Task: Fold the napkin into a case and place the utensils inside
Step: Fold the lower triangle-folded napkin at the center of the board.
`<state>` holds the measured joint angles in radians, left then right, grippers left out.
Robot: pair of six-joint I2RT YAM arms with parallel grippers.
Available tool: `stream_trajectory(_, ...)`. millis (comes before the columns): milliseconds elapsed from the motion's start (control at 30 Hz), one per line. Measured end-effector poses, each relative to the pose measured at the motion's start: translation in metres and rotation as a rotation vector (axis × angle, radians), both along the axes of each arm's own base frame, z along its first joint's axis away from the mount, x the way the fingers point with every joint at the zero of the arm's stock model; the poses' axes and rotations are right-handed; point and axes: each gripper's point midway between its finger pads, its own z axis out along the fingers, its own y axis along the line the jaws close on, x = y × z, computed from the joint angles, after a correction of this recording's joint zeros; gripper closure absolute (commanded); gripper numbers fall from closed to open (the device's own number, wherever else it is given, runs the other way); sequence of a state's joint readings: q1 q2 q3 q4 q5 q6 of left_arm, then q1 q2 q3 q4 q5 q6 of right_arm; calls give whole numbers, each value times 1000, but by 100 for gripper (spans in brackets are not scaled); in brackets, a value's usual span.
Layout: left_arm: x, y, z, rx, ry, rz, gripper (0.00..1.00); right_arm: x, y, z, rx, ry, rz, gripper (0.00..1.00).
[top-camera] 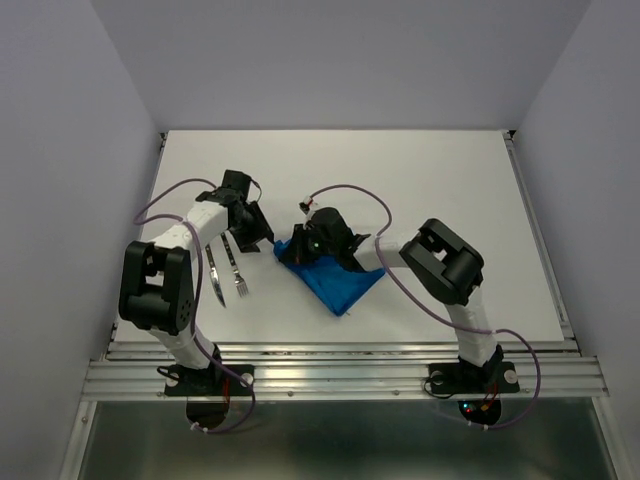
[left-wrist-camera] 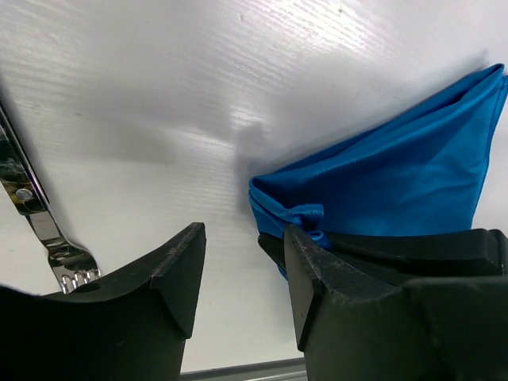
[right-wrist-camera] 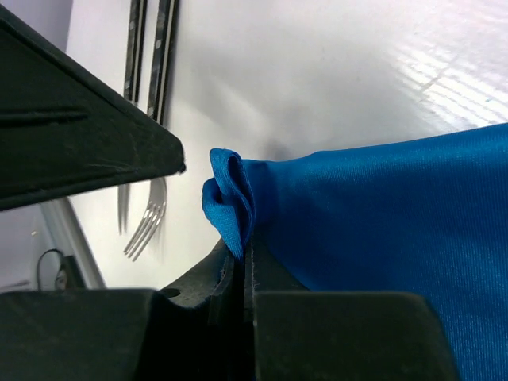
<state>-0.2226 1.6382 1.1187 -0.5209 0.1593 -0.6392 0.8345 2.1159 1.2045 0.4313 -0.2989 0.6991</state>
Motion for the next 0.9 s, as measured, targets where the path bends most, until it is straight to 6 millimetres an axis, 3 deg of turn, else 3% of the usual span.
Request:
stream_trajectory(233, -16, 0, -13, -12, 31, -23, 50, -7, 5, -5, 61, 136, 65, 99)
stream_trajectory(533, -12, -6, -3, -44, -21, -51, 65, -8, 7, -12, 108, 274, 107, 99)
stream_trajectory(767, -15, -10, -6, -67, -18, -65, 81, -8, 7, -10, 132, 336, 122, 99)
stream_trajectory(900, -13, -13, -9, -79, -15, -74, 84, -8, 7, -10, 137, 353, 125, 99)
